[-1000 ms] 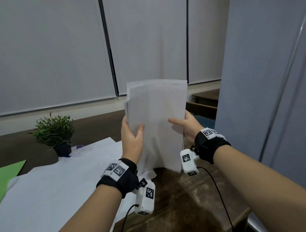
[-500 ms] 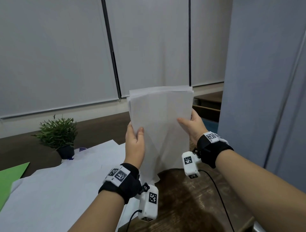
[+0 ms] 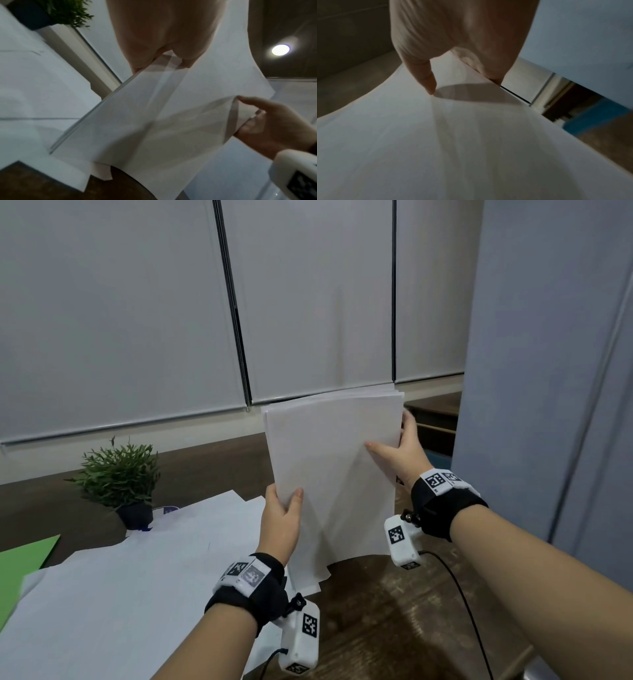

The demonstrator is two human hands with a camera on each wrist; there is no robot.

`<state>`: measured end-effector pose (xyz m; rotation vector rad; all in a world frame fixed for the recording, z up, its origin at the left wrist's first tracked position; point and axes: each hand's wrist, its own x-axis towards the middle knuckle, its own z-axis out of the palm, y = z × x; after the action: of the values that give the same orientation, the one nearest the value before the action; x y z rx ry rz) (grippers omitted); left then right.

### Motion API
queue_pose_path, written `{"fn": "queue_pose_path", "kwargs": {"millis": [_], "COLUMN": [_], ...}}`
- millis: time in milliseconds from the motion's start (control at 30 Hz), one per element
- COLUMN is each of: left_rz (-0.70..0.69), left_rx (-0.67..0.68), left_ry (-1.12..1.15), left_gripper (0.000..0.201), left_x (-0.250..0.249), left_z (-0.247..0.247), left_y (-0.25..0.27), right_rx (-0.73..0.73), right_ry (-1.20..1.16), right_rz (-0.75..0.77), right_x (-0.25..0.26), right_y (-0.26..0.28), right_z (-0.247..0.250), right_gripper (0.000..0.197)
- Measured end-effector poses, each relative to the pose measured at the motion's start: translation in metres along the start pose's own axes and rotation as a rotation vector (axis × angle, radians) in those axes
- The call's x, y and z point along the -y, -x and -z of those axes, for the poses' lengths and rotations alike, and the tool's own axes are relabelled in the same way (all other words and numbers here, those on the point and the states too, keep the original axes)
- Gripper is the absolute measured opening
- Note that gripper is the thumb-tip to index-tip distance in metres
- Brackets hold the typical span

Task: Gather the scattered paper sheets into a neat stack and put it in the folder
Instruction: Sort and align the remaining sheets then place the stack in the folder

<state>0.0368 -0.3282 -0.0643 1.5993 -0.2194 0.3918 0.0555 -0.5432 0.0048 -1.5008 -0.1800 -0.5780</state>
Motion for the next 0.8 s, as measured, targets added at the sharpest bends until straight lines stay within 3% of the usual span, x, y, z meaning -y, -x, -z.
{"fn": "queue_pose_path", "kwargs": {"millis": [100,200,267,400,467,567,667,800], "left_rz": [-0.062,-0.181,-0.288,-0.469,-0.539,-0.598,-0.562,-0.544], "left_rx": [-0.008,-0.028,-0.043,-0.068,-0.071,-0.080,-0.084,-0.122], "left_ry": [0.007,-0.023,-0.046,-0.110,-0.196,-0.314,-0.414,-0.412], "left_gripper": [0.033,0.055,0.070,0.092,0.092,0.083,0.068,0.043], "left_x": [-0.008,-0.018,-0.026,-0.051,-0.064,-0.076,-0.081,-0.083], "left_z": [-0.002,-0.001,0.000,0.002,0.000,-0.002,-0.004,0.000], "left_y": [-0.004,-0.013,-0.018,-0.024,-0.026,-0.029,-0.034,-0.040], "right_rx": [0.020,0.062,0.105,0.067,0.016,0.017,0.121,0.079], "right_ry": [0.092,0.344,0.439,0.473,0.475,0.466,0.451,0.410], "right_rz": [0.173,0.329,0.355,0.404,0.417,0.425,0.391,0.378], "right_x": [0.020,0.031,0.034,0.033,0.030,0.030,0.031,0.029], "right_y": [-0.008,-0.017,-0.021,-0.020,-0.022,-0.022,-0.019,-0.020], "right_z": [0.003,0.004,0.003,0.003,0.003,0.005,0.007,0.007], "right_gripper": [0.105,0.110,0.102,0.062,0.052,0.055,0.063,0.054]}}
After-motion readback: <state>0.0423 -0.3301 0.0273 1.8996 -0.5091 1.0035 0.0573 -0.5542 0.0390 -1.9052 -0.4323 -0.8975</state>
